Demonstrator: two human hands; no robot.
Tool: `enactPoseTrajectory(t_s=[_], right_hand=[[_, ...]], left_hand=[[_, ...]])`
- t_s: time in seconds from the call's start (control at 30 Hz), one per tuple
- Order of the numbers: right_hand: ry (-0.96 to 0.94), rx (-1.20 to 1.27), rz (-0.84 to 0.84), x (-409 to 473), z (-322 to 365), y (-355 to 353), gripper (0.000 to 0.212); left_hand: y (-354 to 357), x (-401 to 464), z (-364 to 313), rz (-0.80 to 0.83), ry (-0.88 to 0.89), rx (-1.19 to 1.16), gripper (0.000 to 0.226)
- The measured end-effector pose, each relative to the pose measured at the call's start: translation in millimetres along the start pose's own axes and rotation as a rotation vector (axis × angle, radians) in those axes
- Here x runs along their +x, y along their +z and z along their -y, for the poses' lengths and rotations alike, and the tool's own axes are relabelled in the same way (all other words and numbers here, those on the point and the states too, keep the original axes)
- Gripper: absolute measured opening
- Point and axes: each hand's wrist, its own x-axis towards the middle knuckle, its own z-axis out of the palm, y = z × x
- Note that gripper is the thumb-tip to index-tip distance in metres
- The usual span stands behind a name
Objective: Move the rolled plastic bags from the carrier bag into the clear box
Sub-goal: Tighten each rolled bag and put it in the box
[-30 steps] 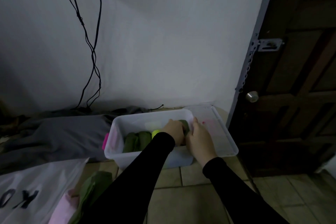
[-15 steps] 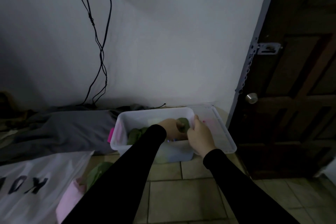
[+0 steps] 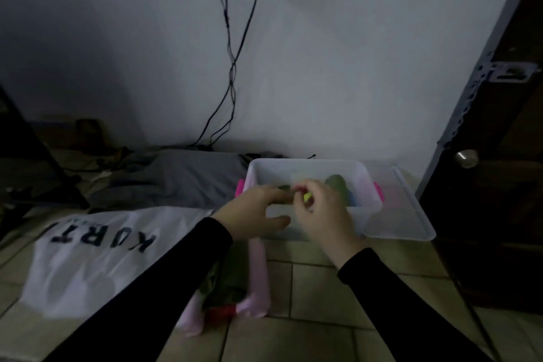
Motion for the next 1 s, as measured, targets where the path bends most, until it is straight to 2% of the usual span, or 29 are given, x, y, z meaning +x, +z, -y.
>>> enactPoseTrajectory(t_s=[0.13,0.3,0.47,0.57,0.67,0.77,0.9,1.0], right_hand=[[0.273,0.036,0.472,-21.9,35.3,36.2,0.018],[0.39,0.004,0.621,-37.0,56.5,66.2,0.027],[0.407,-0.03,0.594,-39.6,59.6,75.3,0.023],[0.445,0.005,0.559,-39.2,57.8,77.2,0.027],[0.518,0.067,0.56,-41.4,51.5,78.7,0.017],[0.57,0.12,0.542,-42.8,47.5,80.0,0.022],[0.633,0.261,0.451,-42.0,55.2,79.4,0.03],[0.7,0.678,0.32,-38.5,71.5,71.0,0.024]], left_hand=[[-16.6,-56.8,38.4,0.118,-0.165,0.219,0.087],[-21.0,-94.6,58.7,0.266,-0.26,0.267,0.117],[6.8,-87.0,49.7,0.248,-0.124,0.379,0.119],[12.5,-75.2,51.0,0.294,-0.147,0.39,0.122],[11.8,-73.0,52.7,0.343,-0.15,0.383,0.123],[8.8,-76.3,51.9,0.323,-0.126,0.373,0.121],[-2.7,-84.4,49.6,0.139,-0.06,0.364,0.119],[-18.6,-89.8,44.7,-0.038,0.024,0.274,0.121]])
